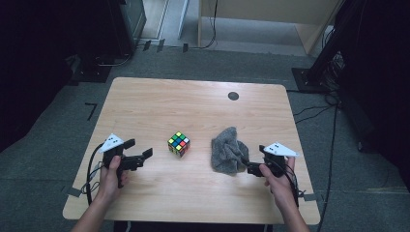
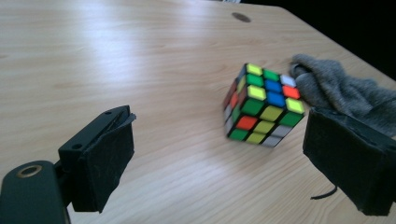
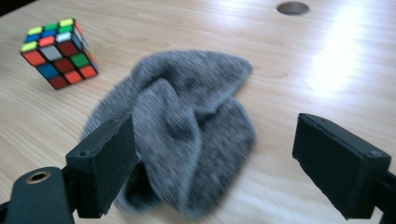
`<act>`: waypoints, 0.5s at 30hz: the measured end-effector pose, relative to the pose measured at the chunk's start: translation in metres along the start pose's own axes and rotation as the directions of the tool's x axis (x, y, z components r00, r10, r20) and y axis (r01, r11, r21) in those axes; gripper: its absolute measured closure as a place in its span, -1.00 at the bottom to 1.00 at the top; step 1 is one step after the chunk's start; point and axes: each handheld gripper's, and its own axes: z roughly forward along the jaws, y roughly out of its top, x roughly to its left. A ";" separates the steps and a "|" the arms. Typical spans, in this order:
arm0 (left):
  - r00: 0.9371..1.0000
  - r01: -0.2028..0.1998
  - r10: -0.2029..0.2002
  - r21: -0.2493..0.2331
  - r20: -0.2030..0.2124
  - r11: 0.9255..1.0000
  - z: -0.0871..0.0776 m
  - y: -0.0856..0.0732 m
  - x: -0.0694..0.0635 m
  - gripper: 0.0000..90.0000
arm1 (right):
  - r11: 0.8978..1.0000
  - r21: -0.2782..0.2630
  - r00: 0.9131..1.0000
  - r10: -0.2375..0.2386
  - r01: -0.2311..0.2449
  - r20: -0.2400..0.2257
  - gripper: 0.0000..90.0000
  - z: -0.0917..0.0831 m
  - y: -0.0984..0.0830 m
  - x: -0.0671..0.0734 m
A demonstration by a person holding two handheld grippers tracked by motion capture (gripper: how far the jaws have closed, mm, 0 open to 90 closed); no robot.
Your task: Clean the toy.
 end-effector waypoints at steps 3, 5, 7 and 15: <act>0.999 0.018 -0.018 0.009 -0.028 1.000 -0.010 -0.007 0.011 -0.80 | 1.000 0.006 1.000 0.009 -0.009 0.015 -0.70 -0.008 -0.006 -0.008; 0.999 0.035 -0.035 0.015 -0.041 0.999 -0.017 -0.012 0.017 -0.80 | 1.000 0.011 1.000 0.008 -0.009 0.030 -0.70 -0.013 -0.011 -0.013; 0.998 0.039 -0.038 0.021 -0.057 0.999 -0.024 -0.017 0.022 -0.80 | 1.000 0.016 0.999 0.016 -0.017 0.044 -0.70 -0.018 -0.015 -0.018; 0.991 0.071 -0.065 0.051 -0.114 0.996 -0.043 -0.035 0.041 -0.80 | 0.996 0.037 0.993 0.073 -0.077 0.089 -0.69 -0.038 -0.037 -0.040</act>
